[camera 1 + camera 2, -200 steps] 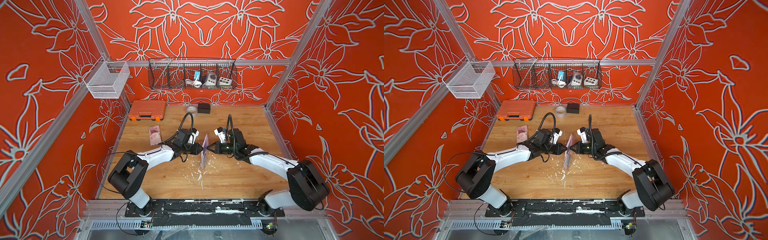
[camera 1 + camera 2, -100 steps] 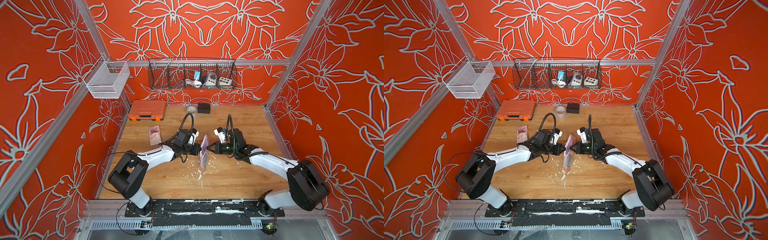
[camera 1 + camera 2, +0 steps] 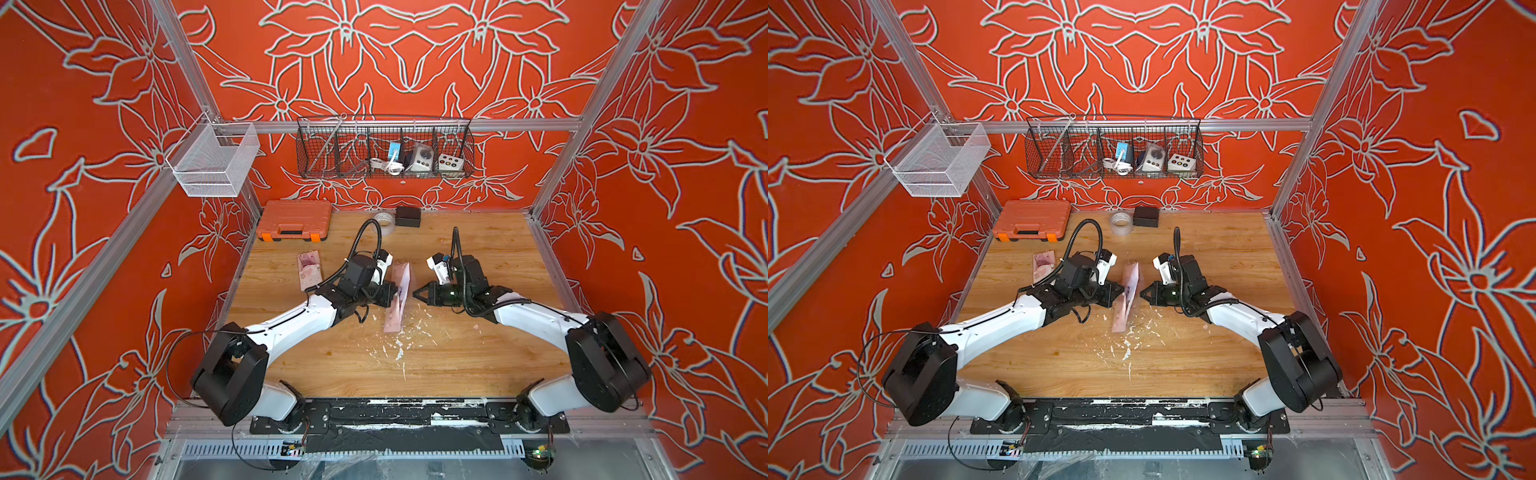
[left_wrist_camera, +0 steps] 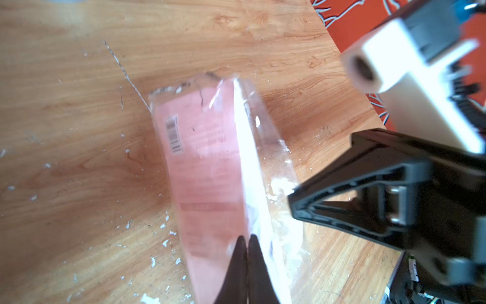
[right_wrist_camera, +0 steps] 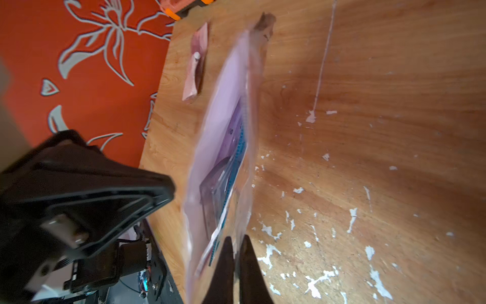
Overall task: Open the ruler set and take out the ruler
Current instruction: Open the ruler set bag.
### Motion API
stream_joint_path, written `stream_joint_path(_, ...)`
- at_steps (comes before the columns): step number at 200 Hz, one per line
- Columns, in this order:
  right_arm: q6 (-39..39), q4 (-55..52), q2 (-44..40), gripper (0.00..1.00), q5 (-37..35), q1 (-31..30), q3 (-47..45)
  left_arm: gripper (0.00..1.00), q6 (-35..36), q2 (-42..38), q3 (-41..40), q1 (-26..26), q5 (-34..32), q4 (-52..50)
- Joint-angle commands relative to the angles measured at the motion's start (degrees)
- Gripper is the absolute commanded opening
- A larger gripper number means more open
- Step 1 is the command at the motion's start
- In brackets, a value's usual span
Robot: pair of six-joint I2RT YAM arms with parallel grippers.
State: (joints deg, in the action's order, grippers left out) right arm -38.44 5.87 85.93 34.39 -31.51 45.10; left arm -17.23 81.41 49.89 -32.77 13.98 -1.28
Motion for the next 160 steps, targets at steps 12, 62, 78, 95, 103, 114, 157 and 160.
stream_joint_path(12, 1.28, -1.80, 3.46, 0.00, -4.22, 0.12, 1.00, 0.00, 2.89, 3.04, 0.12, -1.28, -2.21, -1.92)
stream_joint_path(62, 1.61, -2.35, 2.98, 0.00, -5.00, -0.31, 0.21, 0.45, 3.23, 6.38, 3.28, -2.18, 0.02, -4.23)
stream_joint_path(78, 1.71, -2.00, 1.66, 0.00, -4.96, -0.27, -0.01, 0.54, 3.49, 7.60, 5.02, -2.47, 0.78, -5.09)
stream_joint_path(95, 1.50, -1.69, 0.69, 0.00, -4.48, -0.29, 0.08, 0.60, 3.44, 9.21, 7.06, -3.13, 1.38, -6.54)
stream_joint_path(103, 1.20, -1.24, 0.20, 0.00, -4.04, -0.24, -0.08, 0.60, 3.59, 10.19, 7.77, -3.78, 0.73, -6.85)
stream_joint_path(114, 1.02, -0.99, -0.33, 0.00, -3.73, -0.26, -0.09, 0.59, 3.87, 11.63, 8.65, -4.42, -0.72, -7.71)
stream_joint_path(157, 1.96, -1.55, -1.49, 0.00, -4.07, -0.30, -0.59, 0.28, 2.92, 12.92, 8.97, -4.67, -6.02, -9.29)
stream_joint_path(160, 2.16, -1.64, -1.51, 0.00, -4.15, -0.31, -0.58, 0.26, 2.87, 12.83, 8.87, -4.67, -6.37, -9.24)
